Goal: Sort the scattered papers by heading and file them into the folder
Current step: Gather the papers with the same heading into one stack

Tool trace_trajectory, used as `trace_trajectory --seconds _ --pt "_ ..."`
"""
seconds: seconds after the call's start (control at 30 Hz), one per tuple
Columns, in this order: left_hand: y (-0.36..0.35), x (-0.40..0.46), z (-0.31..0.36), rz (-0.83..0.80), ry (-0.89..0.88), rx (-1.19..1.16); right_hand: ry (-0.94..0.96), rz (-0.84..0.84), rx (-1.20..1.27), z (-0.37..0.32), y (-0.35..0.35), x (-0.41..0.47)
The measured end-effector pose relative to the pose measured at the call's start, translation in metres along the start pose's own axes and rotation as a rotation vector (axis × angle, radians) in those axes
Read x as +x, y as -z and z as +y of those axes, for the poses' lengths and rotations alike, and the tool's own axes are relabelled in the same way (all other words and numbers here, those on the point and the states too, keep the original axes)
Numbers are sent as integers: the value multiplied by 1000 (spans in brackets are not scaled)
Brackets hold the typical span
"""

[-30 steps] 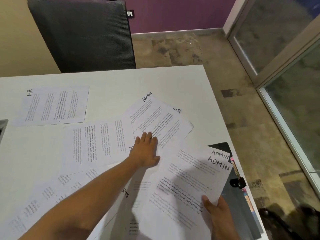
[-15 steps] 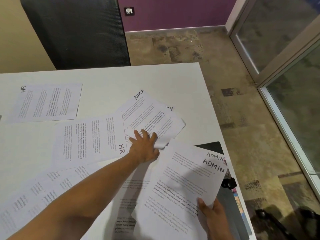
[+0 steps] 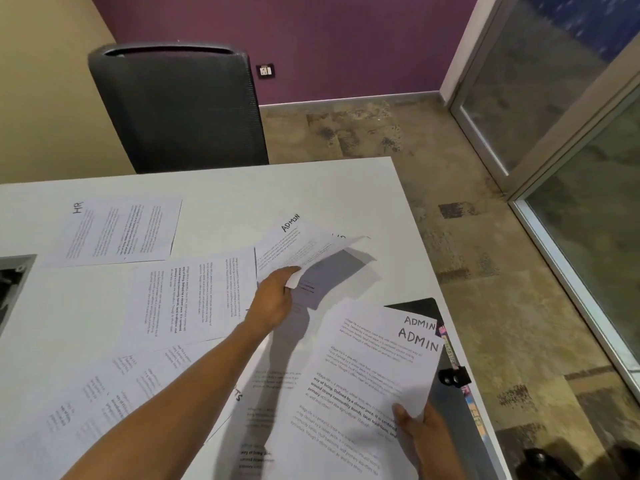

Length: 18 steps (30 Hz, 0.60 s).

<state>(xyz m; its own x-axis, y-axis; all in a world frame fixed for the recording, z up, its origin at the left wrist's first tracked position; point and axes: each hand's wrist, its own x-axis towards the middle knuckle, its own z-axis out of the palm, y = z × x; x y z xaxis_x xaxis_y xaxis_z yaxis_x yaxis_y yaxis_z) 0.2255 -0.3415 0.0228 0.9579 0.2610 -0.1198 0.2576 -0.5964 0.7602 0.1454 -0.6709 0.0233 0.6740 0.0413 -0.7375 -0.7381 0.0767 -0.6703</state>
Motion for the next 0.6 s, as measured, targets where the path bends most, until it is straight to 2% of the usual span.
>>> trace_trajectory --seconds 0.13,0.23,0.37,0.6 --pt "19 -43 21 70 -150 -30 41 -13 -8 5 -10 -3" --pt "29 -82 17 42 -254 -67 35 -67 22 5 -23 -13" --pt "41 -144 11 -55 -270 -189 -24 -133 30 5 -42 -24" --pt "41 -236 -34 -210 -238 -235 -42 -258 -41 6 -63 -49"
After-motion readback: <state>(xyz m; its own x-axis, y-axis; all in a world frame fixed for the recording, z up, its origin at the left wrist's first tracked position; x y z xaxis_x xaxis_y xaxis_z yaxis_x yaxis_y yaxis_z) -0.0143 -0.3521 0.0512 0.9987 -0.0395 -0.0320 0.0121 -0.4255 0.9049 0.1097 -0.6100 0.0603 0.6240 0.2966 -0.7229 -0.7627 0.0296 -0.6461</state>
